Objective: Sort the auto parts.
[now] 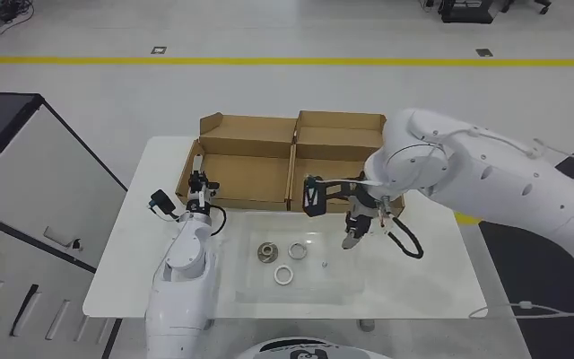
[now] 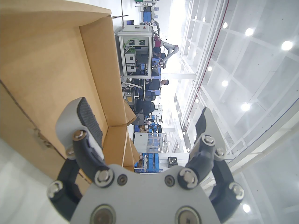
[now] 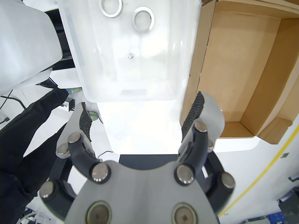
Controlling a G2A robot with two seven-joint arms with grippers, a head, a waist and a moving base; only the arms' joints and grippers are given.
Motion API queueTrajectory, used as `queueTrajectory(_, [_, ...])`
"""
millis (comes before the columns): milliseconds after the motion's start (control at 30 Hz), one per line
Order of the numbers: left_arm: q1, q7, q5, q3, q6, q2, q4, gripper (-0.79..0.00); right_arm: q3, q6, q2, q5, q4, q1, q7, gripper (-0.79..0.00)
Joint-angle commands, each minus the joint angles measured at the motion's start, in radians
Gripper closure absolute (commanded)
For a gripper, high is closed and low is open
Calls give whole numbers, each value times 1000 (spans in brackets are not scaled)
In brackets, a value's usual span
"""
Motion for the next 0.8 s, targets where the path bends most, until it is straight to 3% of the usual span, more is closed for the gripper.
queueTrajectory(0, [0, 0, 0, 0, 0, 0, 0, -785, 0, -2, -4, 2, -4, -5, -2, -785])
queueTrajectory(767, [0, 0, 0, 0, 0, 0, 0, -785, 0, 70, -105, -49, 34, -70, 70, -785])
